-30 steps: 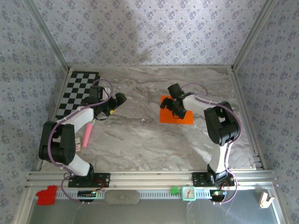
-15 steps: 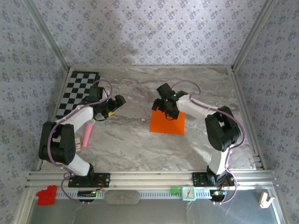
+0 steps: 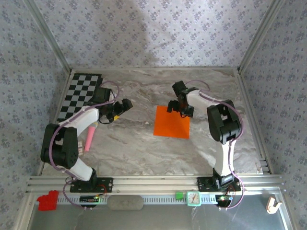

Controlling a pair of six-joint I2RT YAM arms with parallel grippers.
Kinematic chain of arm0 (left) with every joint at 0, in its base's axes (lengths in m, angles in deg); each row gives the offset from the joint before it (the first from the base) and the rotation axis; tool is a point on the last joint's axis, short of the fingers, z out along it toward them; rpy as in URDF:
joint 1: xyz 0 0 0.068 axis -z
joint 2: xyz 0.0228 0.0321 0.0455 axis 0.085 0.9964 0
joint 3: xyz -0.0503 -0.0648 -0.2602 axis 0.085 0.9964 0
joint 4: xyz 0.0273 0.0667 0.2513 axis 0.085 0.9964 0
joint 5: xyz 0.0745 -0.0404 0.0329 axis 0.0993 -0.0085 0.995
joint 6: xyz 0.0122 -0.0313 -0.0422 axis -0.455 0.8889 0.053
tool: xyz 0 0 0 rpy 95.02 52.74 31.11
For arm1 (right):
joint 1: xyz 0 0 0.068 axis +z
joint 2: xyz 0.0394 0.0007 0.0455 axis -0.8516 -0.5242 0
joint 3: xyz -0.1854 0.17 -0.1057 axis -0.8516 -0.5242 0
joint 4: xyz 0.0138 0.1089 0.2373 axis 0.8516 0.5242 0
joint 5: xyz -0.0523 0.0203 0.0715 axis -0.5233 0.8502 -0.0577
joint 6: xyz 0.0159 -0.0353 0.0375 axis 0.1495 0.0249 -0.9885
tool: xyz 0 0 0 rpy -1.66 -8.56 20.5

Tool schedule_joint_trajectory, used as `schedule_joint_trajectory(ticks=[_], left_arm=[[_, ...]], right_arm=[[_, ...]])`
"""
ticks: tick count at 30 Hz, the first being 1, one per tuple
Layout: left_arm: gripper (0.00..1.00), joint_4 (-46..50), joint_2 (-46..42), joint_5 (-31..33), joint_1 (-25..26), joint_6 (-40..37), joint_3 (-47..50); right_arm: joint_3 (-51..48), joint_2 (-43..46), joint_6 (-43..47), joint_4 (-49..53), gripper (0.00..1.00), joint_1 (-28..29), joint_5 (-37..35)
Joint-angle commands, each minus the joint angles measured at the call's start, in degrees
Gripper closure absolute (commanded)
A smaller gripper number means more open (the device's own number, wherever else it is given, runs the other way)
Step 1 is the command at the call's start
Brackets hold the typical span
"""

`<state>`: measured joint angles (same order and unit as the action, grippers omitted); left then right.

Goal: Fold a paper plane with a square sheet of paper (pick it up from the middle)
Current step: Move the square sheet of paper to the center of the table, then first fold the square sheet of paper in half at the center of the table.

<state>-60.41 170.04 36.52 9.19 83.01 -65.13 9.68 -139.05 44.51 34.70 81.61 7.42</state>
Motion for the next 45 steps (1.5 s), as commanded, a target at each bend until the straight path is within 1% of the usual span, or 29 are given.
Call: schedule_joint_trajectory(ticks=[1,3,5,11,12,14,17,20,23,29,32,38,45], left_arm=[[0.0,2.12,1.14,0.72,0.83,0.05,-2.09],[0.0,3.0,1.23,0.8,1.05,-0.04,-2.42],[0.0,3.33,1.03,1.19,1.14,0.02,-2.46],[0.0,5.63,0.36,2.62,2.31,-0.72,-2.5],[0.0,6.3,0.37,2.88,2.73,-0.89,-2.54],[0.01,8.32,0.33,3.38,4.02,-1.64,-2.98],[0.0,13.22,0.81,6.11,7.32,-4.51,-4.94],[0.0,18.55,2.31,10.63,11.93,-8.14,-8.32],[0.0,23.53,5.23,14.13,16.77,-10.46,-12.62],[0.0,29.74,14.37,19.69,25.81,-9.51,-22.87],[0.0,31.87,19.43,21.46,29.14,-7.86,-28.03],[0.04,33.61,27.33,22.5,33.68,-4.61,-35.19],[0.07,36.62,32.14,25.45,35.51,-3.6,-38.8]], right_arm=[[0.64,-0.88,0.71,2.02,0.03,0.6,-0.21],[-0.48,-0.99,-1.47,1.92,0.03,2.12,-0.19],[-1.75,-0.82,-6.27,2.14,0.03,4.16,-0.8],[-6.37,2.41,-19.43,-2.7,0.03,12.37,1.9],[-6.35,2.89,-20.64,-2.69,0.03,13.31,2.4],[-6.13,4.89,-21.78,-6.01,0.03,14.44,3.69],[-5.86,9.53,-19.56,-6.9,0.03,14.02,4.03],[-7.16,15.34,-16.99,-6.33,0.02,11.84,0.87],[-10.25,20.17,-13.23,-6.41,0.01,7.31,0.55],[-18.99,27.31,-6.35,-9.57,0.0,-2.69,4.47],[-21.37,29.91,-4.94,-10.1,0.0,-5.62,3.96],[-24.87,32.05,-4.39,-11.13,0.0,-9.3,5.05],[-27.01,32.1,-5.0,-12.38,0.0,-11.18,7.05]])
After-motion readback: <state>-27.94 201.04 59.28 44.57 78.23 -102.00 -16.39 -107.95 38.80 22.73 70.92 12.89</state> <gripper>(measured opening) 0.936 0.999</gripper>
